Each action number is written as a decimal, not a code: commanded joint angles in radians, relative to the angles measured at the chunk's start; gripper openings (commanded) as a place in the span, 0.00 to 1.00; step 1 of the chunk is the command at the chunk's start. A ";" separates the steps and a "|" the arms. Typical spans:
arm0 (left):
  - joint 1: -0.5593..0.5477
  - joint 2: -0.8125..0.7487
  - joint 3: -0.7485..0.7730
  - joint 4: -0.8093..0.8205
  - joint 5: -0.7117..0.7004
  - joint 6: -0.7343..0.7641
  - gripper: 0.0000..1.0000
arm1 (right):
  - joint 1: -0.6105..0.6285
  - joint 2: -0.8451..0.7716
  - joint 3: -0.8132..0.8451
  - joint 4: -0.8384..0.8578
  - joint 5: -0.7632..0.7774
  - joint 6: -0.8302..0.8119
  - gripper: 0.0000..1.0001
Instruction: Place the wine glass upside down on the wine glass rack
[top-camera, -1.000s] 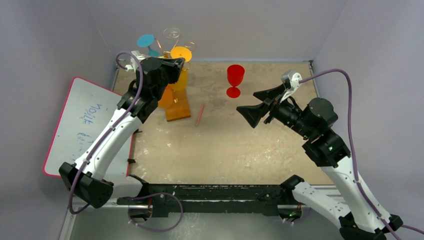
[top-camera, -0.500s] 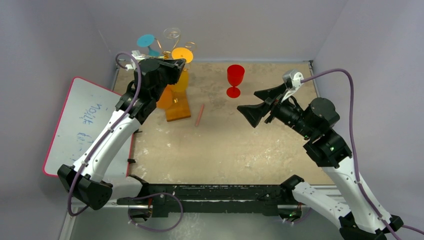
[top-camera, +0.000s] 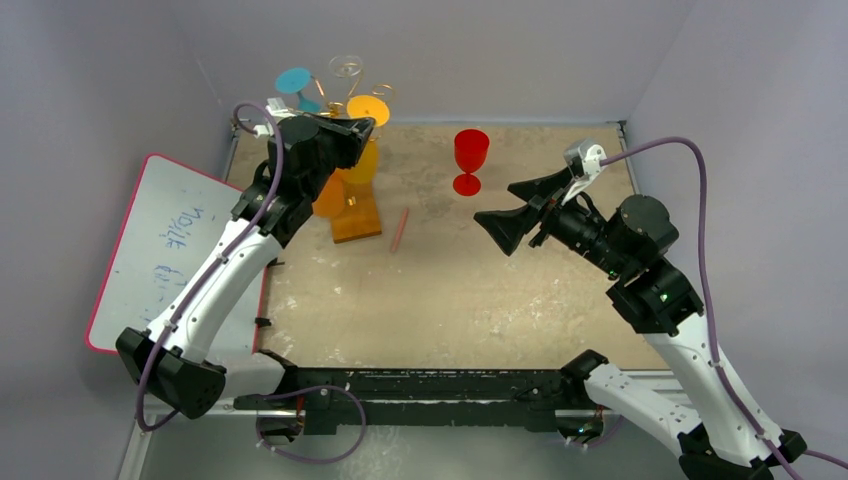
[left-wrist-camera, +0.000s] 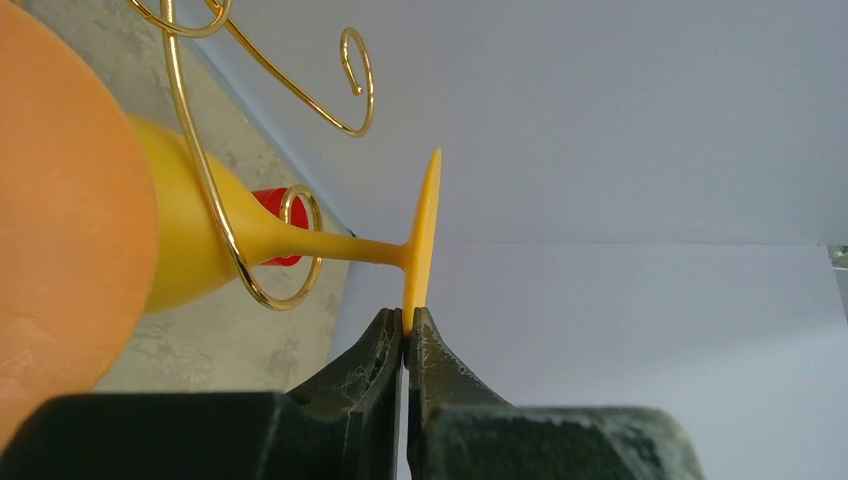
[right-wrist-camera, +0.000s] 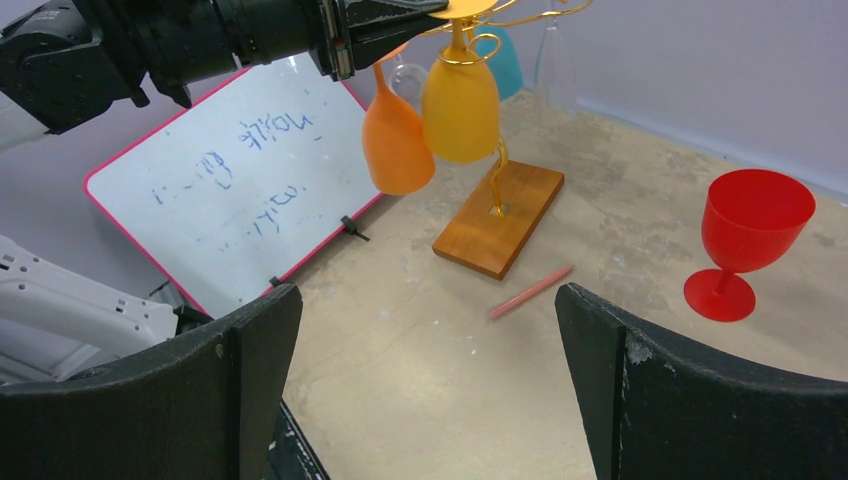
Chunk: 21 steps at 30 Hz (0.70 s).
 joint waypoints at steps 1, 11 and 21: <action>-0.001 0.003 -0.006 0.094 0.071 0.036 0.00 | 0.005 -0.003 0.043 0.029 0.010 -0.012 1.00; 0.000 -0.012 -0.027 0.056 0.057 0.065 0.00 | 0.004 -0.007 0.031 0.035 0.012 -0.013 1.00; 0.000 -0.032 -0.058 0.073 0.077 0.067 0.00 | 0.003 0.003 0.038 0.033 0.010 -0.014 1.00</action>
